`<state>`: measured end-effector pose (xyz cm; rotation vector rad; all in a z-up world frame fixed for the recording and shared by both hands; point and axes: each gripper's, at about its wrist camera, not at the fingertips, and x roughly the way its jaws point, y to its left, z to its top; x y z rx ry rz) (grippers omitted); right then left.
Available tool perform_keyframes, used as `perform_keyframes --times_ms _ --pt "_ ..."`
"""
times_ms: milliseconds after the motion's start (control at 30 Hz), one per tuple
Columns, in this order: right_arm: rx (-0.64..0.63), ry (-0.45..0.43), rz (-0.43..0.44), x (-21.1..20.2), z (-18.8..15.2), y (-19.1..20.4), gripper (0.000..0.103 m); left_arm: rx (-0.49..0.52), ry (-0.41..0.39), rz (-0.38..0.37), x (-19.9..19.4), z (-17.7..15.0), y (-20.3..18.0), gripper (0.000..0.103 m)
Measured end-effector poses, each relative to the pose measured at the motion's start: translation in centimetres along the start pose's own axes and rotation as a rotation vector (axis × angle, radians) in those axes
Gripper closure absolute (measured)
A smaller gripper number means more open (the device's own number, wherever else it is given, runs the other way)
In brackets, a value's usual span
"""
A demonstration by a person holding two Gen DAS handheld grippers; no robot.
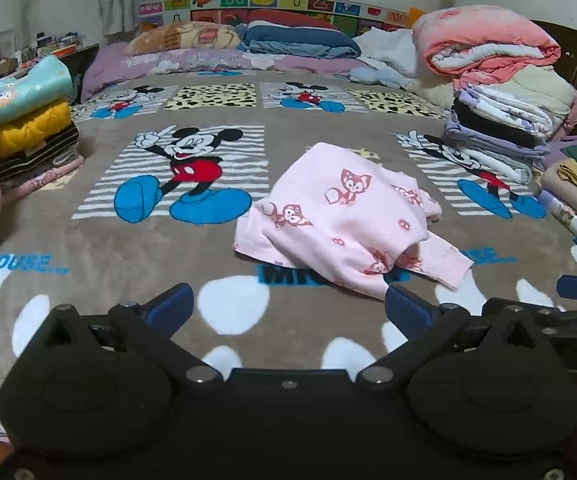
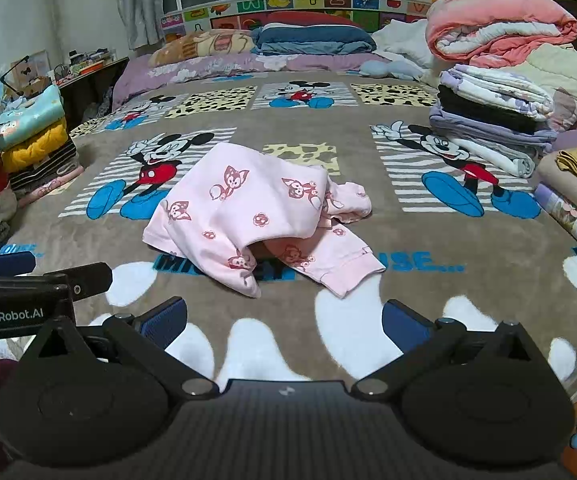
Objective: Fold clothes
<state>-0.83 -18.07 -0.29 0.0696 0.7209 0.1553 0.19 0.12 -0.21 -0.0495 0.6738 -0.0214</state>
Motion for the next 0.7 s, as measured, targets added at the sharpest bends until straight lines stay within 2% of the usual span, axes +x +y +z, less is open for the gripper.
perform_keyframes --times_ms 700 --pt "-0.010 0.013 0.006 0.45 -0.19 0.13 0.000 0.005 0.030 0.003 0.80 -0.38 0.16 0.000"
